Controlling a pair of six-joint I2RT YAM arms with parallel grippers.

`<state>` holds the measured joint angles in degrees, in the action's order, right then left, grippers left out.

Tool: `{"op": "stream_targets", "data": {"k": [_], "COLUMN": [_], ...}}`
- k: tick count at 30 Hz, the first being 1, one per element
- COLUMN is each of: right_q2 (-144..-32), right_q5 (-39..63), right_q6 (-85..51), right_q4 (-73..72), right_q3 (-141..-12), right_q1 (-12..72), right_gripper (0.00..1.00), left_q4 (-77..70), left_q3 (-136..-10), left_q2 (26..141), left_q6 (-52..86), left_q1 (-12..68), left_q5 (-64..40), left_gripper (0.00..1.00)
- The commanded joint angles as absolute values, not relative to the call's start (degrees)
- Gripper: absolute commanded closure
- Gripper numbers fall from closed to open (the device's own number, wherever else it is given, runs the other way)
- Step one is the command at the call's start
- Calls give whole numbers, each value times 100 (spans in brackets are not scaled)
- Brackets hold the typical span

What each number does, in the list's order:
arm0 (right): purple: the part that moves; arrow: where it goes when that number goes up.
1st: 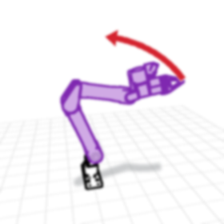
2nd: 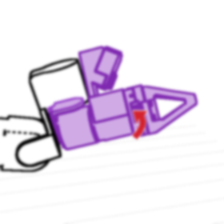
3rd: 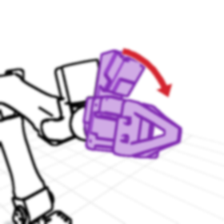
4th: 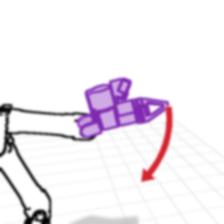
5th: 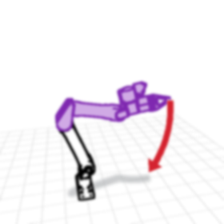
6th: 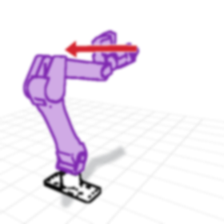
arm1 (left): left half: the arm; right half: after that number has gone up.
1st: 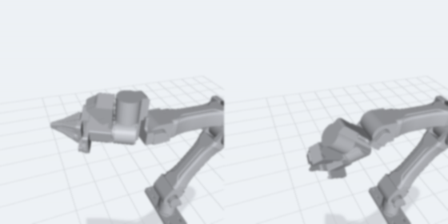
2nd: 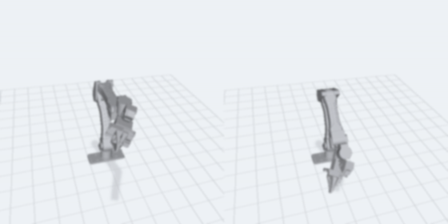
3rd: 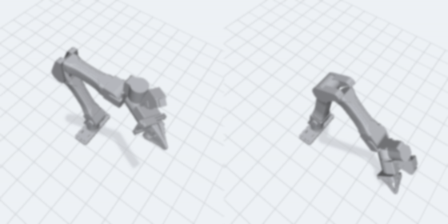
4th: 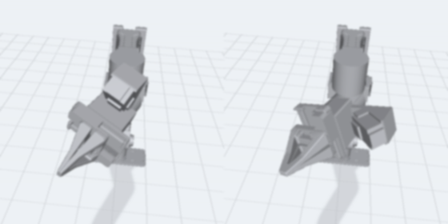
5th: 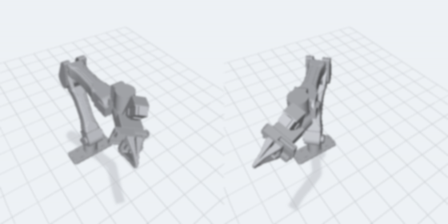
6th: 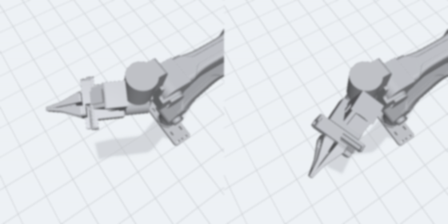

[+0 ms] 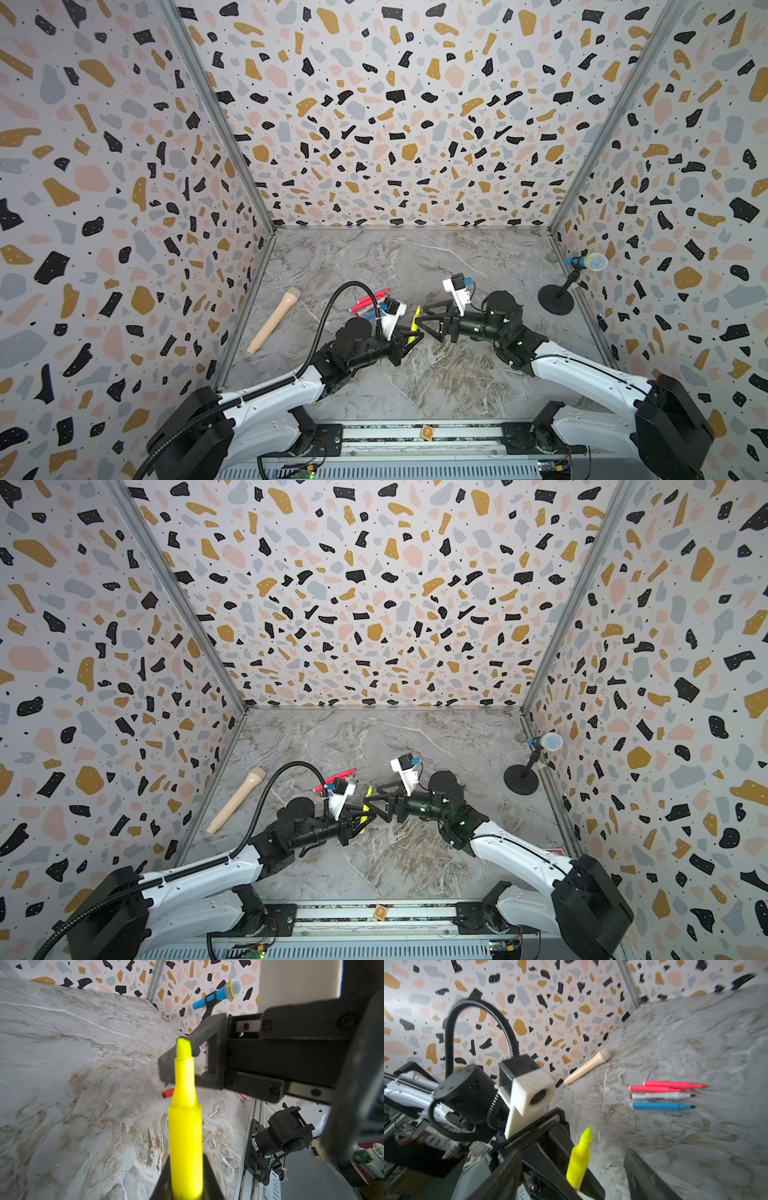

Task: Insert pens into pen caps
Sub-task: Pass a pen, then rotate the pen cap at the center of the table.

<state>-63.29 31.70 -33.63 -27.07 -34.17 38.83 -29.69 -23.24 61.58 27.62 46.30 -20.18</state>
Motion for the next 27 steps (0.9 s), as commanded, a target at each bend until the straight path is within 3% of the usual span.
{"op": "stream_targets", "data": {"k": [1,5,11,27], "right_q2": [-5789,-5783,-6479,-7895], "right_q5": [2297,1841,1493,1239], "right_q6": [-3146,-3050,-2746,-2387], "right_q4": [-1011,476,1186,1079], "right_q3": [-3560,-3792,-3942,-4392], "right_q1": [3303,2242,1547,1470], "right_gripper": [22,25,26,29], "left_q4": [-2916,-2355,-2252,-2340], "left_q3": [-2385,-2421,-2340,-2100], "left_q2": [5954,5841,5836,5955], "left_q6": [2548,2426,2439,2515], "left_q1": [4646,4649,4646,4643], "left_q5": [-1713,-927,-759,-861], "left_gripper": [100,100,100,100]}}
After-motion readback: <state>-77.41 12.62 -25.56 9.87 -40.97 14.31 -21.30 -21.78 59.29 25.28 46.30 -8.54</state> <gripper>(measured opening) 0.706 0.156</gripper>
